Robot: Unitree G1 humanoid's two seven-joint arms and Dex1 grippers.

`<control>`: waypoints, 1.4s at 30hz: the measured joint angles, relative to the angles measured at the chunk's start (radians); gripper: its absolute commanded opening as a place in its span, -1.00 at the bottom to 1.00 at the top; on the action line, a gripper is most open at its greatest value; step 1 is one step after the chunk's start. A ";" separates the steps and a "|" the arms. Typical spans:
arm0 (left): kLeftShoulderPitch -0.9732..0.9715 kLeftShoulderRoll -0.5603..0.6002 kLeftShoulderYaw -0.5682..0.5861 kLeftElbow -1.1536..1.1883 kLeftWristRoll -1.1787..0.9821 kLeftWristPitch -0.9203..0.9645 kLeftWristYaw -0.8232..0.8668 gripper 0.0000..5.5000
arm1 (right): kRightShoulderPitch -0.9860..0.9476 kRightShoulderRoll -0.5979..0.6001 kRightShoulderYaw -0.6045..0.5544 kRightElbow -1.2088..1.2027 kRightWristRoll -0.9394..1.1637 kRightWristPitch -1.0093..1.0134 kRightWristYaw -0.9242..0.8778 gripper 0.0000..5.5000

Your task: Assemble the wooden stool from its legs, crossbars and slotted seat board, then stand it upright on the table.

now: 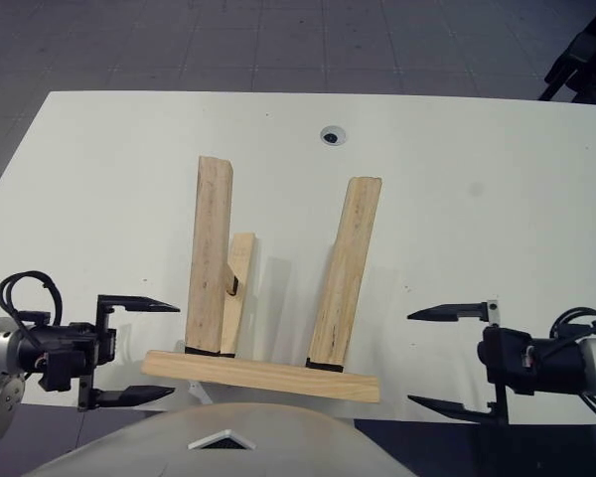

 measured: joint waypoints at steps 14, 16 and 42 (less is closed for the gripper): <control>-0.044 -0.001 -0.065 -0.014 0.028 0.060 0.079 0.98 | 0.107 -0.018 0.012 -0.181 0.008 0.039 0.004 1.00; -0.046 -0.001 -0.084 -0.018 0.029 0.076 0.082 0.98 | 0.096 -0.014 0.061 -0.198 -0.013 0.038 -0.024 1.00; -0.091 0.037 -0.204 -0.022 0.125 0.336 0.151 0.60 | -0.043 0.020 0.375 -0.135 -0.108 0.015 -0.217 0.37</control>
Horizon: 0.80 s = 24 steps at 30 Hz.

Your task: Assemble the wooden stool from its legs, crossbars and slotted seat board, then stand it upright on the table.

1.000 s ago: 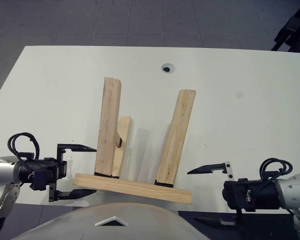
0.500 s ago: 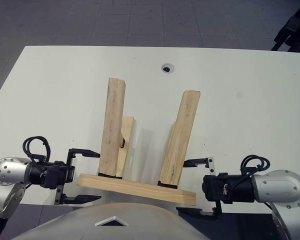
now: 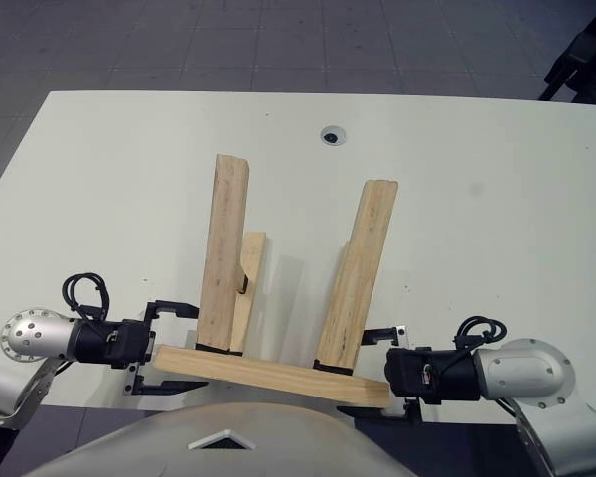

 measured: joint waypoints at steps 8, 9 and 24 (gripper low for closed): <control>0.002 -0.013 0.001 0.000 -0.004 -0.052 0.004 0.13 | -0.003 -0.023 0.007 0.022 0.001 0.025 0.006 -0.17; 0.002 -0.014 0.002 0.000 -0.013 -0.063 0.003 0.06 | -0.005 -0.026 0.008 0.024 0.001 0.027 0.007 -0.26; -0.002 -0.002 0.033 -0.020 -0.111 0.019 -0.024 -0.52 | -0.147 -0.033 0.023 0.050 0.021 0.081 -0.023 -0.53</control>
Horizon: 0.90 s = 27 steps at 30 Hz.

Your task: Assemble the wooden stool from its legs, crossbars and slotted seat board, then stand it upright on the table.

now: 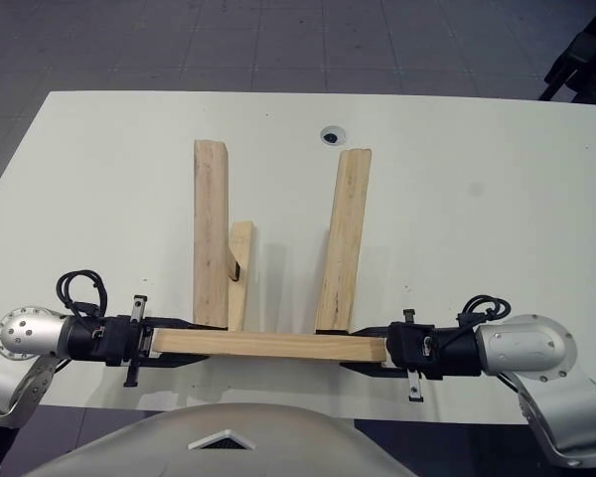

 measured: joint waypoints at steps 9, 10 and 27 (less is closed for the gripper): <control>-0.092 0.034 0.042 -0.062 -0.065 0.280 0.020 -0.52 | -0.056 0.020 0.011 -0.015 0.010 0.110 -0.042 -0.53; -0.108 0.042 0.045 -0.071 -0.068 0.322 0.024 -0.52 | -0.056 0.019 0.011 -0.026 0.005 0.127 -0.053 -0.53; -0.351 0.188 0.163 -0.076 -0.485 0.874 0.024 -0.52 | -0.291 -0.074 -0.111 -0.071 0.486 0.686 -0.061 -0.53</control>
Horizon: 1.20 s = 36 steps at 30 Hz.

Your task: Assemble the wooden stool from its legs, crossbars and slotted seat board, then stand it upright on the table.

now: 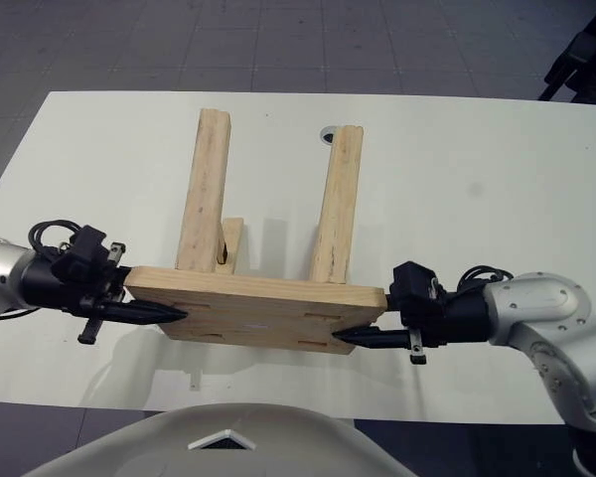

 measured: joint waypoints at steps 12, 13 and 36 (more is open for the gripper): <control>-0.175 0.165 -0.038 0.197 -0.733 0.312 0.295 -0.52 | -0.216 -0.242 0.033 0.243 0.874 0.299 -0.301 -0.53; -0.204 0.173 -0.067 0.227 -0.795 0.330 0.331 -0.52 | -0.263 -0.263 0.084 0.289 0.948 0.324 -0.335 -0.53; -0.851 -0.107 -0.384 1.109 -0.848 0.776 0.544 -0.52 | -1.118 0.091 0.691 1.418 1.031 0.786 -0.437 -0.53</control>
